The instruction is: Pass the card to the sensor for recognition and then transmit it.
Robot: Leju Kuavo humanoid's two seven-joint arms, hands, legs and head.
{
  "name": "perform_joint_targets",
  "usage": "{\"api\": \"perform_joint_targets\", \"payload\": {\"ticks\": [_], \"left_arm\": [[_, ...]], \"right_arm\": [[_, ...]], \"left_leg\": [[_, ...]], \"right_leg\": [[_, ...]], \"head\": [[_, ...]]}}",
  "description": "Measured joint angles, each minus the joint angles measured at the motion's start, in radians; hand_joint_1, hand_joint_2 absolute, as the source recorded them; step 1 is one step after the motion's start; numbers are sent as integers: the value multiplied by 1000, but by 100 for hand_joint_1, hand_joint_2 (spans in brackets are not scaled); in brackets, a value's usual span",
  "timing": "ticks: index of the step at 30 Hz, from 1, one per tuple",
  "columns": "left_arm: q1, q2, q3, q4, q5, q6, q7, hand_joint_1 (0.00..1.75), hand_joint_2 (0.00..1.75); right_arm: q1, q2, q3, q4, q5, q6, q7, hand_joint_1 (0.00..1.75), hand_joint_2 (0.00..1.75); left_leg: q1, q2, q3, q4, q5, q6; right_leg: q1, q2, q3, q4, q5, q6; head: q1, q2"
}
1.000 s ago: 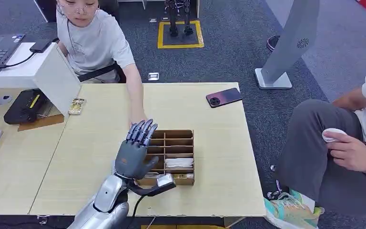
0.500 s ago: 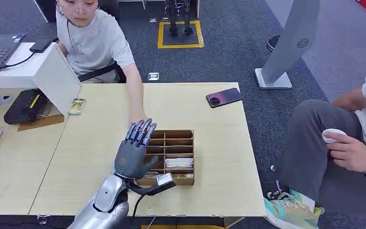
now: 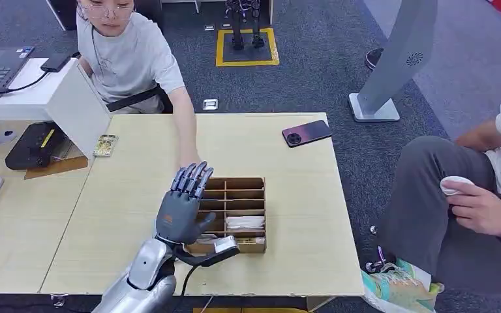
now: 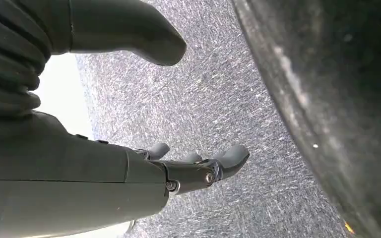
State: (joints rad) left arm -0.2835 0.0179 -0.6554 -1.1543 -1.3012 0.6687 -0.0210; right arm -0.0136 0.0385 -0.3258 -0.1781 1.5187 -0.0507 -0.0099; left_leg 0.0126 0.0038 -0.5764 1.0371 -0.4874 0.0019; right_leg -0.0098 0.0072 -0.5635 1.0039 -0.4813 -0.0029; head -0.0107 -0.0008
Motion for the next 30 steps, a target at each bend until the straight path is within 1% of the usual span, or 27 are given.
{"api": "perform_joint_targets", "payload": {"ticks": [17, 20, 21, 23, 30], "left_arm": [[-3, 0, 5, 5, 3, 0, 0, 0, 175], [-2, 0, 13, 5, -13, 5, 26, 0, 175], [-2, 0, 16, 6, -15, 8, 32, 0, 175], [-2, 0, 19, 8, -17, 15, 34, 0, 175], [-2, 0, 26, 12, -24, 16, 35, 0, 175]], "right_arm": [[0, 0, 0, 0, 0, 0, 0, 0, 175], [0, 8, 5, 0, 19, -2, 19, 0, 175], [0, 18, 6, 0, 23, -6, 31, 0, 175], [1, 27, 8, 0, 25, -12, 47, 0, 175], [1, 29, 8, 0, 25, -16, 50, 0, 175]], "left_leg": [[0, 0, 0, 0, 0, 0], [0, 0, 0, 0, 0, 0], [1, 0, 0, 0, 0, 0], [2, 0, 1, 0, 0, 0], [3, 0, 2, 0, 0, 0]], "right_leg": [[0, 0, 0, 0, 0, 0], [0, 1, 0, 0, 0, 0], [0, 1, 0, 0, 0, 0], [1, 2, 1, 0, 0, 0], [2, 2, 2, 0, 0, 0]], "head": [[0, 0], [0, 0], [0, 0], [0, 0], [0, 0]]}}
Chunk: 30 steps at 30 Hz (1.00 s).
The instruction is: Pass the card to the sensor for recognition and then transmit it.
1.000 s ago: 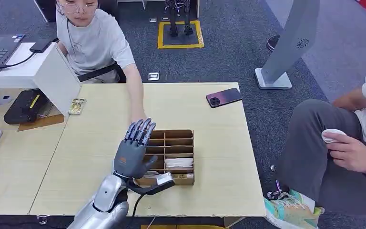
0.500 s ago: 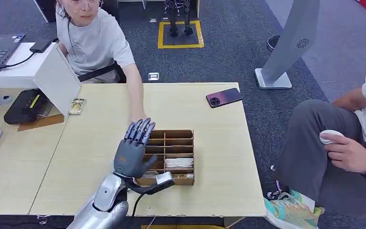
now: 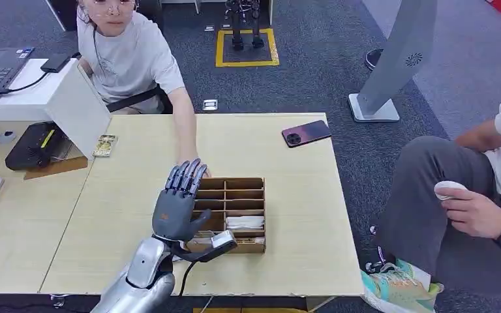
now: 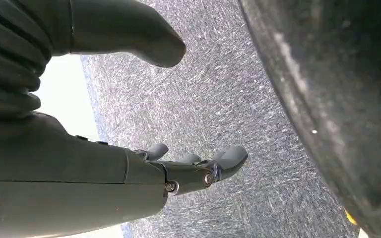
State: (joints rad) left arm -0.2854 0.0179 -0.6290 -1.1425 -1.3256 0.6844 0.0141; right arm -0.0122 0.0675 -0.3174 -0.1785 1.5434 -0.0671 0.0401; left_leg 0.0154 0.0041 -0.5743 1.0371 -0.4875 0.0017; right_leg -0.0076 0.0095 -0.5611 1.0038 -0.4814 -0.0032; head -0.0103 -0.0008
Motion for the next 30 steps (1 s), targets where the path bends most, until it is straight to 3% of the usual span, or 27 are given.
{"api": "perform_joint_targets", "payload": {"ticks": [15, 17, 18, 19, 30], "left_arm": [[0, 0, 7, 15, -3, -3, 0, 3, 175], [-1, 0, 8, 17, -3, -6, 0, 143, 175], [-1, 0, 8, 18, -4, -8, 0, 143, 175], [-1, 0, 8, 19, -4, -13, 0, 175, 175], [0, 0, 8, 31, 37, -30, -17, 175, 175]], "right_arm": [[1, 1, 1, 0, -4, 2, -1, 0, 175], [1, 1, 1, 0, -4, 2, -1, 0, 175], [1, 1, 1, 0, -4, 2, -1, 0, 175], [1, 1, 1, 0, -4, 2, -1, 0, 175], [1, 1, 1, -1, -5, 2, -1, 0, 175]], "left_leg": [[2, 0, 3, 0, 0, 0], [2, 0, 3, 0, 0, 0], [2, 0, 3, 0, 0, 0], [2, 0, 3, 0, 0, 0], [2, 0, 3, 0, 0, 0]], "right_leg": [[1, 0, 3, 0, 0, 0], [1, 0, 3, 0, 0, 0], [1, 0, 3, 0, 0, 0], [1, 0, 3, 0, 0, 0], [2, 0, 3, 0, 0, 0]], "head": [[0, 0], [0, 0], [0, 0], [0, 0], [0, 0]]}}
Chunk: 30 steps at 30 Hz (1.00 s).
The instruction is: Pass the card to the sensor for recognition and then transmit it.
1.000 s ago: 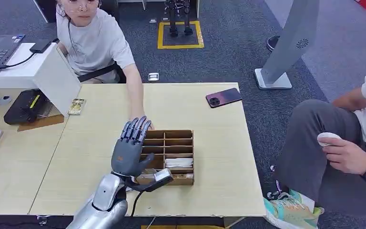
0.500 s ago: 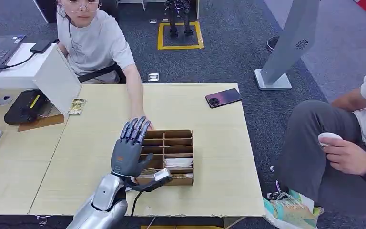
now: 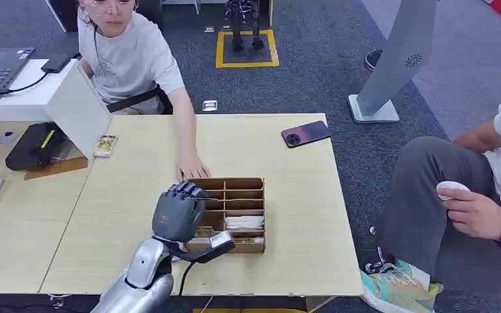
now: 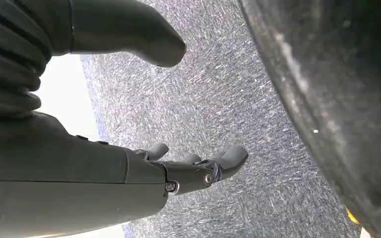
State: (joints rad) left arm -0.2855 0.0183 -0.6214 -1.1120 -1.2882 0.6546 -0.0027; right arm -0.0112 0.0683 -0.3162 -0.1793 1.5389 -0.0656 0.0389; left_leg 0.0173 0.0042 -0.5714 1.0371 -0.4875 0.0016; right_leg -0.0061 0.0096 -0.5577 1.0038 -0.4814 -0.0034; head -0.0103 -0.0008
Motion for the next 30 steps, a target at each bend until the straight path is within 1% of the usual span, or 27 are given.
{"api": "perform_joint_targets", "payload": {"ticks": [11, 16, 25, 27, 29, 30], "left_arm": [[0, 3, 2, 1, 16, -7, -12, 175, 175], [0, 6, 3, 1, 36, -11, -26, 175, 175], [0, 6, 4, 1, 50, -11, -30, 175, 175], [0, 6, 5, 1, 70, -9, -39, 175, 175], [0, 10, 10, -2, 124, -13, -65, 175, 175], [0, 16, 15, -17, 171, -28, -82, 175, 175]], "right_arm": [[0, 0, 3, 0, 0, -1, 0, 0, 175], [0, 0, 4, 0, -2, -3, 0, 0, 175], [0, 0, 5, 0, -4, -3, 0, 0, 175], [0, 0, 5, 0, -4, -3, 0, 0, 175], [1, 0, 5, 0, -5, -3, -2, 0, 175], [1, 0, 5, 0, -7, -5, -3, 0, 175]], "left_leg": [[0, 0, 0, 0, 0, 0], [0, 0, 0, 0, 0, 0], [0, 0, 0, 0, 0, 0], [0, 0, 0, 0, 0, 0], [0, 0, 0, 0, 0, 0], [1, 0, 0, 0, 0, 0]], "right_leg": [[0, 0, 0, 0, 0, 0], [0, 0, 0, 0, 0, 0], [0, 0, 0, 0, 0, 0], [0, 0, 0, 0, 0, 0], [0, 0, 0, 0, 0, 0], [0, 0, 0, 0, 0, 0]], "head": [[0, 0], [0, 0], [0, 0], [0, 0], [0, 0], [0, 0]]}}
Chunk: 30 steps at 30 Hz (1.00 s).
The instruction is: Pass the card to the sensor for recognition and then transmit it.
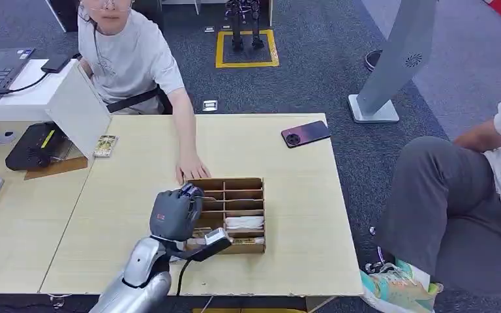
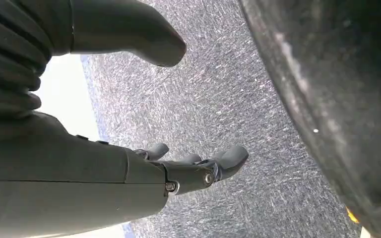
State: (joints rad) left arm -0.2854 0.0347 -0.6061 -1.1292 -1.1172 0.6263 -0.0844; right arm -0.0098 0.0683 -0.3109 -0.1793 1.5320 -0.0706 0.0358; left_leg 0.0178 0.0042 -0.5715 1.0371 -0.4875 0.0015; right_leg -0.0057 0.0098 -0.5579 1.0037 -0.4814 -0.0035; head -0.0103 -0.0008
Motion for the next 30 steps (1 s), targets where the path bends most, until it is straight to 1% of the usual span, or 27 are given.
{"api": "perform_joint_targets", "payload": {"ticks": [1, 3, 4, 6, 8, 10, 13, 15, 16, 17, 19, 22, 25, 30], "left_arm": [[-1, 11, 7, -19, 36, -16, -10, 175, 175], [-7, 41, 29, -81, 97, -67, -26, 175, 175], [-14, 57, 48, -114, 116, -90, -30, 175, 175], [-26, 77, 76, -158, 126, -108, -33, 175, 175], [-29, 90, 89, -185, 125, -115, -38, 175, 175], [-29, 92, 94, -201, 122, -115, -41, 175, 175], [-30, 101, 97, -216, 128, -104, -42, 175, 175], [-39, 127, 108, -247, 164, -109, -42, 175, 175], [-53, 153, 122, -272, 184, -124, -39, 175, 175], [-68, 163, 133, -284, 191, -133, -39, 175, 175], [-94, 205, 180, -334, 224, -163, -42, 175, 175], [-115, 245, 222, -381, 236, -189, -55, 175, 175], [-120, 261, 259, -409, 238, -196, -60, 175, 175], [-120, 276, 279, -426, 238, -197, -61, 175, 175]], "right_arm": [[0, 0, 0, 0, 0, -1, -2, 0, 175], [2, 0, 1, 0, 0, -4, -5, 0, 175], [3, 0, 2, 0, 0, -6, -6, 0, 175], [3, 0, 2, 0, -1, -6, -6, 0, 175], [2, 0, 2, 0, -1, -6, -7, 0, 175], [3, 0, 3, 0, -1, -6, -7, 0, 175], [3, 0, 3, 0, -1, -7, -9, 0, 175], [4, 0, 4, 0, -3, -13, -13, 0, 175], [5, 0, 4, 0, -5, -17, -16, 0, 175], [5, 0, 4, 0, -5, -18, -16, 0, 175], [6, 0, 5, 0, -7, -19, -21, 0, 175], [7, 0, 5, 0, -9, -21, -29, 0, 175], [7, 0, 5, 0, -9, -23, -30, 0, 175], [7, 0, 6, 0, -9, -24, -30, 0, 175]], "left_leg": [[0, 0, 0, 0, 0, 0], [1, 0, 0, 0, 0, 0], [1, 0, 0, 0, 0, 0], [1, 0, 0, 0, 0, 0], [1, 0, 0, 0, 0, 0], [1, 0, 0, 0, 0, 0], [1, 0, -1, 0, 0, 0], [1, 1, -1, 0, 0, 0], [1, 1, -1, 0, 0, -1], [1, 1, -1, 0, 0, -1], [2, 1, 0, 0, 1, -1], [3, 1, -1, 0, 2, -2], [3, 1, -1, 0, 2, -2], [3, 1, -1, 0, 2, -2]], "right_leg": [[0, 0, 0, 0, 0, 0], [1, 0, -1, 0, 0, 0], [1, 1, -1, 0, 0, 0], [1, 0, -1, 0, 0, 0], [1, 0, 0, 0, 0, -1], [1, 1, 0, 0, 0, -1], [1, 1, -1, 0, 0, 0], [2, 1, -1, 0, 0, -1], [2, 1, -1, 0, 1, -1], [2, 1, -1, 0, 1, -1], [2, 1, -1, 0, 1, -1], [3, 1, -1, 0, 1, -2], [3, 2, -1, 0, 1, -2], [3, 1, -2, 0, 1, -2]], "head": [[0, 0], [0, 0], [0, 0], [0, 0], [0, 0], [0, 0], [0, 0], [0, 0], [0, 0], [0, 0], [0, 0], [0, 0], [0, 0], [0, 0]]}}
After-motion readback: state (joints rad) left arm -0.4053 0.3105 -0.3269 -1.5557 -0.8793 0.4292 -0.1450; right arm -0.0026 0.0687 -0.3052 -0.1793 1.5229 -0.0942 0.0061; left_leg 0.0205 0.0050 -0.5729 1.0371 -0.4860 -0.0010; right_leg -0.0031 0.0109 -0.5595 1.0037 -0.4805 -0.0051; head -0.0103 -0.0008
